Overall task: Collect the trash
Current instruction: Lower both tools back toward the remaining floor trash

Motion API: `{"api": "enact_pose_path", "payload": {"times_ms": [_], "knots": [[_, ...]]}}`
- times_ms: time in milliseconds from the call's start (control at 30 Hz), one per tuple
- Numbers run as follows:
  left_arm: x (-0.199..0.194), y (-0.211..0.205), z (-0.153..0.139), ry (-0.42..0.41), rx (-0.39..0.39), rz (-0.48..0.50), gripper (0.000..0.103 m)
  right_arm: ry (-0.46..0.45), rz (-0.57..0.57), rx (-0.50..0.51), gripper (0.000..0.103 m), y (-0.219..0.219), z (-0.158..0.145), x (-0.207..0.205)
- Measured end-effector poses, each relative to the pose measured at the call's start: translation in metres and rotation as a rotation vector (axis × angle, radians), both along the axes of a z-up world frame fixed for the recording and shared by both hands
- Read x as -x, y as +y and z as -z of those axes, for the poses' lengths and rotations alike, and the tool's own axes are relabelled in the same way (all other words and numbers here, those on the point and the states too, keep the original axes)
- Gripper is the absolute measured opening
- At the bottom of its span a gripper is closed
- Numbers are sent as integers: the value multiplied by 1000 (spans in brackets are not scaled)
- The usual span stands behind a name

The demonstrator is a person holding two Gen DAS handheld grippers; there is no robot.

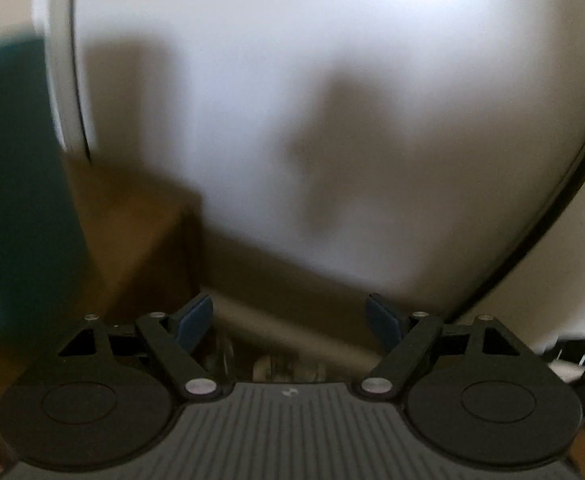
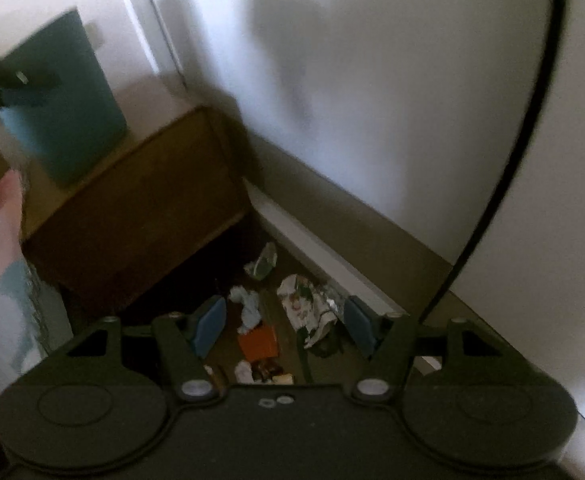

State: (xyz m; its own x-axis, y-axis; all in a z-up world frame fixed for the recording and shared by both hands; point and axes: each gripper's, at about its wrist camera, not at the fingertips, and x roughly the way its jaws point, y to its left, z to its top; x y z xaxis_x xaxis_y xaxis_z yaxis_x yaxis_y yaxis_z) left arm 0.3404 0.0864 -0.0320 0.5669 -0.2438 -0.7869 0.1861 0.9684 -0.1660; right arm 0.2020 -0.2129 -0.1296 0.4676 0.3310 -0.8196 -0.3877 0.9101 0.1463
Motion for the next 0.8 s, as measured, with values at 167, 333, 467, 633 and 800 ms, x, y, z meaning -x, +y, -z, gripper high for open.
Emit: {"api": "enact_pose_path", "payload": {"times_ms": [167,333,467,633,800], "knots": [[-41,-15,118,239,23,-18,83,63,-137,52,65,22,59,-26],[-63,-20,229,404,58,-62,88,179,-227,100,65,48,145,-55],[-74,-25,314,500,50,-86,89,266,-285,128,65,67,218,-71],[-60,-35,402,594,9,-120,89,367,-338,177,65,80,309,-83],[-61,-37,481,658,4,-176,89,468,-337,203,65,81,386,-79]]}}
